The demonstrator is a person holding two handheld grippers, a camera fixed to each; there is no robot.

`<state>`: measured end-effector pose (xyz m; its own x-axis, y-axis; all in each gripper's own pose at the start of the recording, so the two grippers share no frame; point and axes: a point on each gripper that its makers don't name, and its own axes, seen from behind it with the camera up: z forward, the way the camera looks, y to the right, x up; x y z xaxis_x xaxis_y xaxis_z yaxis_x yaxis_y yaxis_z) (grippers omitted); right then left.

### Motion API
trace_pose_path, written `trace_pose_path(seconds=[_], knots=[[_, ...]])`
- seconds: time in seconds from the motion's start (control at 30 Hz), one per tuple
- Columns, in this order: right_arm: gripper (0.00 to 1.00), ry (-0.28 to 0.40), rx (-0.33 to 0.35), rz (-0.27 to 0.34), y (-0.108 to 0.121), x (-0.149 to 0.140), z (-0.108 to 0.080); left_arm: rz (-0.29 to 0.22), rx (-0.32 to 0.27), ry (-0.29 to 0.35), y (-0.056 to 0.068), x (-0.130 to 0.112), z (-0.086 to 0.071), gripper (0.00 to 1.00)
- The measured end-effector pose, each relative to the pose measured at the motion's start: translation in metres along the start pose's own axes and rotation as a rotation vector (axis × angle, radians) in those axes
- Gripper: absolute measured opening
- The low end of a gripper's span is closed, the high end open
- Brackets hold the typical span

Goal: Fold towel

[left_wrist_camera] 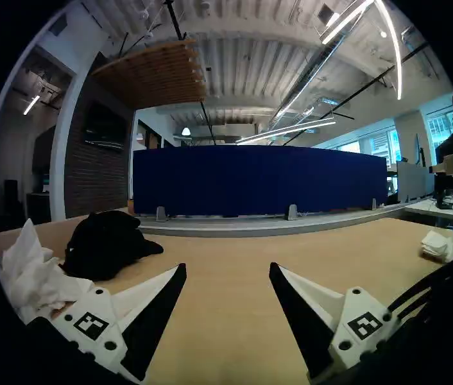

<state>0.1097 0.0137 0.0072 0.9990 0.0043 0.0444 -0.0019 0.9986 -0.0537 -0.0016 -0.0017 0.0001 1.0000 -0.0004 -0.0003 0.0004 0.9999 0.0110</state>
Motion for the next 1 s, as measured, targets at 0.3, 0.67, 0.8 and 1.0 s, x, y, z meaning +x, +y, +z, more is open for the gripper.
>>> trace_pose_path(seconds=[0.3,0.67,0.8,1.0], knots=[[1.00,0.016,0.016,0.035,0.002,-0.005,0.003,0.000,0.000,0.000,0.000,0.000,0.000,0.96],[1.00,0.030,0.030,0.040,0.010,-0.035,0.003,0.000,0.000,0.000,0.000,0.000,0.000,0.96],[1.00,0.035,0.043,0.051,0.009,-0.049,0.002,0.000,0.000,0.000,0.000,0.000,0.000,0.96],[1.00,0.030,0.044,0.062,0.013,-0.070,0.004,0.000,0.000,0.000,0.000,0.001,0.001,0.96]])
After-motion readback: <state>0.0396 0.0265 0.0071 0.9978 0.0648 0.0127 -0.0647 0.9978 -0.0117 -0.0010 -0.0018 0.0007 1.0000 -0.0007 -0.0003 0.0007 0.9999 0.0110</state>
